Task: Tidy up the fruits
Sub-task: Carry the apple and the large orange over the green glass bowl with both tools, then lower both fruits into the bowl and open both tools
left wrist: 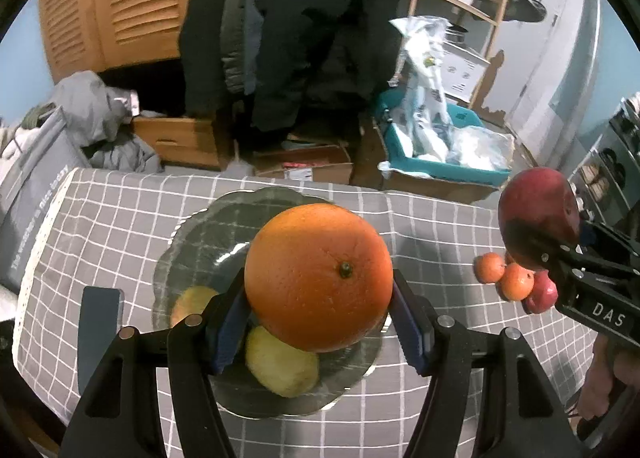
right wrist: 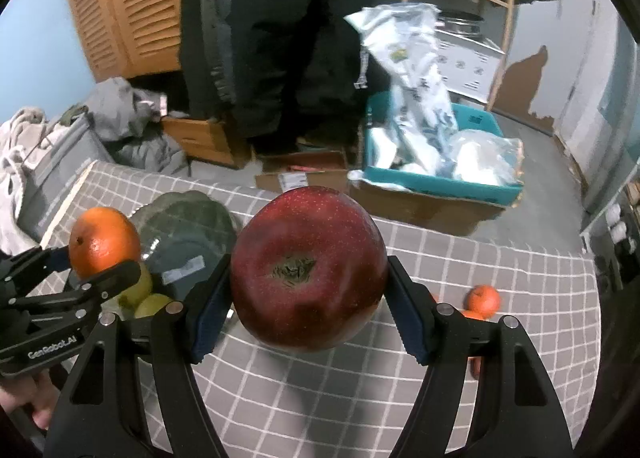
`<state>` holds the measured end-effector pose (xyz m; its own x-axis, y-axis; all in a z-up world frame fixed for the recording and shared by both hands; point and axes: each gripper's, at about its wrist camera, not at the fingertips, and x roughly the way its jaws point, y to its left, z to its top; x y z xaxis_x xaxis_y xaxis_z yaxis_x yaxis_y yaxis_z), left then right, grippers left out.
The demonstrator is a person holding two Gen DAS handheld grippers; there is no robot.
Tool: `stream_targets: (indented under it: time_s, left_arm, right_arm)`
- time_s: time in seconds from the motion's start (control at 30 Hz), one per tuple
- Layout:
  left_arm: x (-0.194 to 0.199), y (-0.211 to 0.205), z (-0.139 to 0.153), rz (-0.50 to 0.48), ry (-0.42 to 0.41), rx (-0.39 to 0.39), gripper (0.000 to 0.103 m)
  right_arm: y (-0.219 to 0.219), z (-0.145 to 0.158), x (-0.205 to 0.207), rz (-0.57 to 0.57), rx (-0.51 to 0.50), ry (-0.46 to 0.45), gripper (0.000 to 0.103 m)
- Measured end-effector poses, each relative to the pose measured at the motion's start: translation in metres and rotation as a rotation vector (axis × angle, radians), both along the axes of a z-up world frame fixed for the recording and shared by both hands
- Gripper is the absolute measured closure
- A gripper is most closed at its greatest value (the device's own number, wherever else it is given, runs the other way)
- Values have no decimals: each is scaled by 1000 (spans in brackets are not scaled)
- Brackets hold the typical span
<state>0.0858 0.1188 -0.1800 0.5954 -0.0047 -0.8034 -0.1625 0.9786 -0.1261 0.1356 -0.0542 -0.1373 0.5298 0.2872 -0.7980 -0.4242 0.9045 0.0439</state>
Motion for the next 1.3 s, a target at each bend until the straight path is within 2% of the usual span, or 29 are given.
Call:
stream_targets:
  time_s: [0.3, 0.6, 0.97, 1.3]
  left_arm:
    - [4, 41, -17, 48, 36, 0, 36]
    - [18, 71, -50, 84, 121, -33, 36]
    - [20, 85, -80, 118, 188, -64, 36]
    - [26, 82, -83, 99, 199, -52, 32]
  right_arm:
    - [47, -11, 4, 70, -2, 23, 31]
    - [79, -32, 12, 105, 13, 87, 31]
    - [97, -50, 17, 119, 10, 138, 31]
    - [101, -58, 20, 120, 8, 156, 31]
